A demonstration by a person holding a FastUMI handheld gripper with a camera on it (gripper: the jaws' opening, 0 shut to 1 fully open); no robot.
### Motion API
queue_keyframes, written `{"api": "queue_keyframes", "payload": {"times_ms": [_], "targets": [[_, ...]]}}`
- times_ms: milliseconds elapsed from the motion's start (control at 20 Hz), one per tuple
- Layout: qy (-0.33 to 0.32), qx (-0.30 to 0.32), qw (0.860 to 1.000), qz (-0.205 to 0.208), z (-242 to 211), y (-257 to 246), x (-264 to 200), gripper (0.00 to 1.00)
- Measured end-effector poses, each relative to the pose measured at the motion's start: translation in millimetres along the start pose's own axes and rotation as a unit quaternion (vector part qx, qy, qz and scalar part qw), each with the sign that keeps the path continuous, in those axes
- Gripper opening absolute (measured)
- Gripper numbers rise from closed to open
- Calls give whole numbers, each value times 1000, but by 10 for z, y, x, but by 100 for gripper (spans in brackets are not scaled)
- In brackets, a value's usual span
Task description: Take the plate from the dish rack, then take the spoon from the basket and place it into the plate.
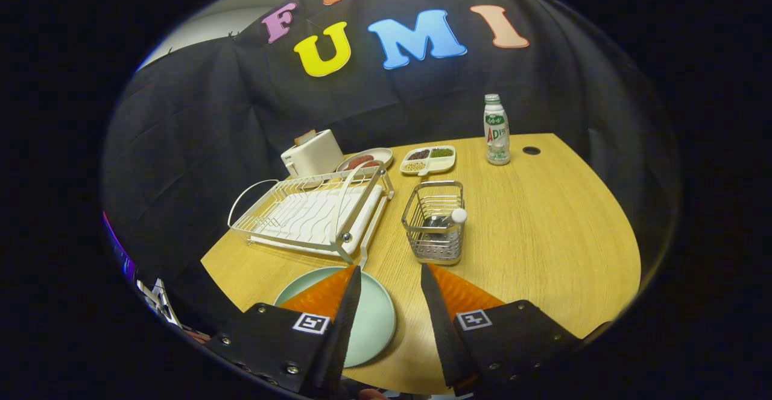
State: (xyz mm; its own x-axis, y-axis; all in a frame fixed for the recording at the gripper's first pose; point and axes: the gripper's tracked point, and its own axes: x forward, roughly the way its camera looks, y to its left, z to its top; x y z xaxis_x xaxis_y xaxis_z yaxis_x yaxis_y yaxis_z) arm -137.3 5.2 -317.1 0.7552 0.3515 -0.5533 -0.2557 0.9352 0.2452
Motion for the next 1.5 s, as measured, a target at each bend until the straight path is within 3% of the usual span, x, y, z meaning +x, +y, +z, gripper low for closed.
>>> {"api": "queue_keyframes", "payload": {"times_ms": [300,450,800,1050,1150,1250,1350,1450,1500], "targets": [[-135,-85,985,-60,440,-305,-124,62],[-160,-107,979,-71,496,-358,-23,62],[-228,-112,964,-83,654,-517,260,62],[-245,-83,962,-85,681,-570,652,62],[-251,-72,961,-91,702,-661,766,55],[-252,-72,960,-101,724,-754,908,55],[-251,-76,960,-99,723,-763,903,31],[-250,-81,961,-86,749,-689,953,29],[-242,-85,963,-75,708,-629,952,21]]}}
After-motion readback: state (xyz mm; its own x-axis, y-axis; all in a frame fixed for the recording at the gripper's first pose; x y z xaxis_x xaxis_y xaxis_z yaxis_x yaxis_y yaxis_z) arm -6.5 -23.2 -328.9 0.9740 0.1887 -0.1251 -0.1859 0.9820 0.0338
